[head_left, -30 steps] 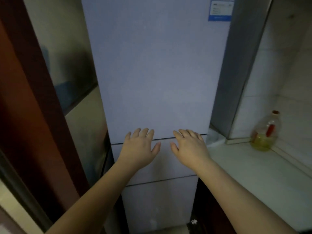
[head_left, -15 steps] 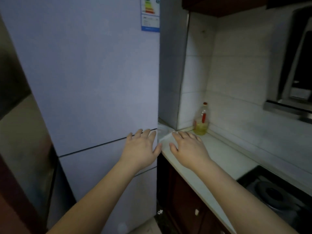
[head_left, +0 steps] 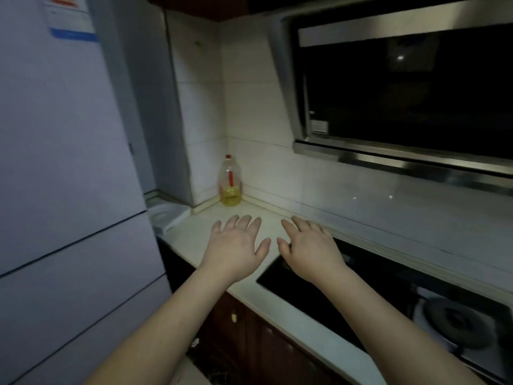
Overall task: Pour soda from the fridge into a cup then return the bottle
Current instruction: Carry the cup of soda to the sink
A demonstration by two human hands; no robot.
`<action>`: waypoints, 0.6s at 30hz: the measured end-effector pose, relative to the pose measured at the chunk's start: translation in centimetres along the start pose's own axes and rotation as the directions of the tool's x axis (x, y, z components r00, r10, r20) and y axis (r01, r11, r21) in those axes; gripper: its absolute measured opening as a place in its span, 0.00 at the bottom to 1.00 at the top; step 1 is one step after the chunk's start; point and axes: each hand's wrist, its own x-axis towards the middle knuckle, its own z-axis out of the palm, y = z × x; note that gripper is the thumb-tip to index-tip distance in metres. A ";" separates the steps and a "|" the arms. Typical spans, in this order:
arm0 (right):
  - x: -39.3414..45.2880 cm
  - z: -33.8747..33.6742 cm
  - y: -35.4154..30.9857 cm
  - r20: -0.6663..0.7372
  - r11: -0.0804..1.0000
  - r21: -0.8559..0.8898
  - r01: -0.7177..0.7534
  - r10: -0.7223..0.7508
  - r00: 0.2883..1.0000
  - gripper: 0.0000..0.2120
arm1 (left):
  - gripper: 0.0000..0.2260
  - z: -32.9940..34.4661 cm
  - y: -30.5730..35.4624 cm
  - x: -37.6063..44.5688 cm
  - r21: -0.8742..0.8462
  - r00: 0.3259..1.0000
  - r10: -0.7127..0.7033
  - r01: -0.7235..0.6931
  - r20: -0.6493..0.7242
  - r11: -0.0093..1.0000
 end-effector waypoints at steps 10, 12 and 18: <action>-9.9 -3.2 15.5 -0.049 0.950 -0.094 -0.296 0.293 0.955 0.26 | 0.27 0.3 18.4 3.4 -0.071 0.956 0.289 -0.293 -0.059 0.954; -11.6 -3.8 18.0 -0.062 0.927 -0.106 -0.359 0.354 0.933 0.27 | 0.28 0.5 21.7 3.9 -0.081 0.935 0.350 -0.354 -0.060 0.932; -15.9 -5.0 23.7 -0.102 0.816 -0.144 -0.559 0.550 0.829 0.31 | 0.31 0.4 30.8 5.1 -0.136 0.829 0.550 -0.559 -0.099 0.818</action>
